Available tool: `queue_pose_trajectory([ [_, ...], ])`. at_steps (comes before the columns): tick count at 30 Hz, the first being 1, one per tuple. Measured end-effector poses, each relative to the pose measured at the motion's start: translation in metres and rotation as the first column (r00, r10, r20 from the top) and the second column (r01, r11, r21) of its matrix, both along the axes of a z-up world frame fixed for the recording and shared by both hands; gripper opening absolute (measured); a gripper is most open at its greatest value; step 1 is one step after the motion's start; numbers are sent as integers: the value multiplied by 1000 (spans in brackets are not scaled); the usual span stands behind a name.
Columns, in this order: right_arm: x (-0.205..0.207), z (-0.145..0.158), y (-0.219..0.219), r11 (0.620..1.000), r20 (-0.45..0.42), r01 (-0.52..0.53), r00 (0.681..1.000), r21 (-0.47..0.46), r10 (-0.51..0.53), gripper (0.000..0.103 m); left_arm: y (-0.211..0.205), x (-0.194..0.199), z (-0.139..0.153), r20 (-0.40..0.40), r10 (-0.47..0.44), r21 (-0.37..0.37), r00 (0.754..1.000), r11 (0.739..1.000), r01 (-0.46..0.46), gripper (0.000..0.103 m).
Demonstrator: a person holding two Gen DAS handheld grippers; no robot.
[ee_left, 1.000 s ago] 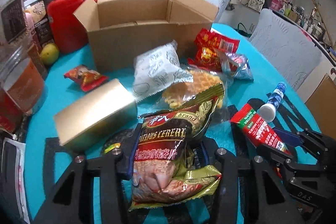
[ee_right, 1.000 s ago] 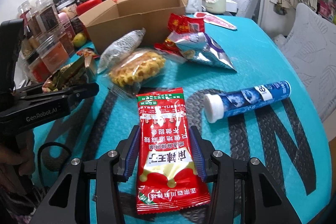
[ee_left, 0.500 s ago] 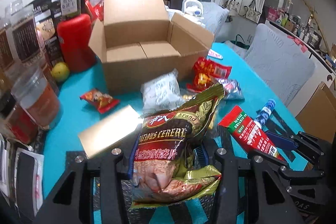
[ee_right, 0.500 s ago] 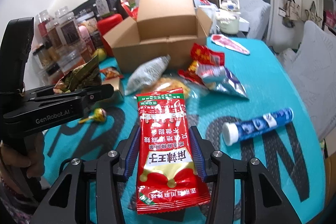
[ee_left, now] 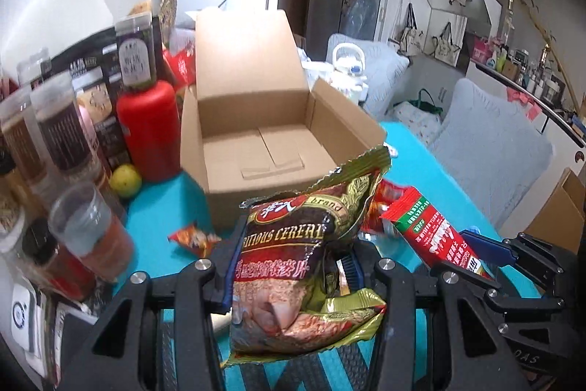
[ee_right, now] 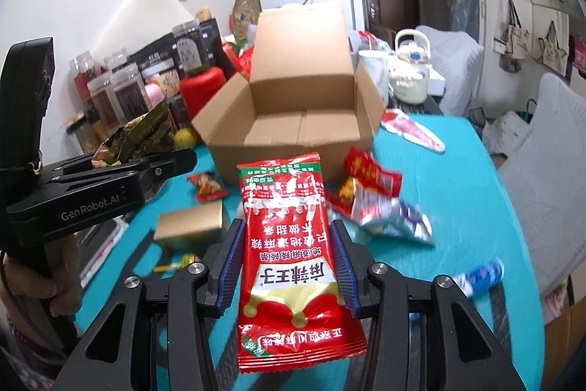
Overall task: Organize snacks
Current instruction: 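Lift both held packets and carry them over the open cardboard box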
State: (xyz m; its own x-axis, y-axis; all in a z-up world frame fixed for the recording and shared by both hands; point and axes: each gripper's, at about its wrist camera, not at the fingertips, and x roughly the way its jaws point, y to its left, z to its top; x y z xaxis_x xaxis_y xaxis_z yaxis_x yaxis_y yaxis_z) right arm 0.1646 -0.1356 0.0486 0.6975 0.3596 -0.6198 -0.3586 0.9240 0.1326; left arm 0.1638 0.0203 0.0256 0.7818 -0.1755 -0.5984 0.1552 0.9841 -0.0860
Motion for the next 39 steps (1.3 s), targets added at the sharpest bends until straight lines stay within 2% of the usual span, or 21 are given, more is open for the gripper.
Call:
queue_pose_trajectory([
  [15, 72, 47, 7, 1000, 81, -5, 997, -3, 5, 46, -2, 63, 42, 102, -25, -9, 994, 1000, 26, 46],
  [23, 123, 59, 15, 1000, 101, 5, 995, -11, -4, 46, 10, 110, 56, 139, -17, -13, 990, 1000, 19, 46],
  [29, 164, 57, 22, 1000, 96, -2, 995, -7, 2, 46, 18, 156, 49, 114, 17, -21, 993, 1000, -15, 46],
  [39, 234, 40, 35, 1000, 74, -7, 997, -6, 8, 46, 21, 218, 26, 74, 78, 16, 994, 997, -80, 46],
])
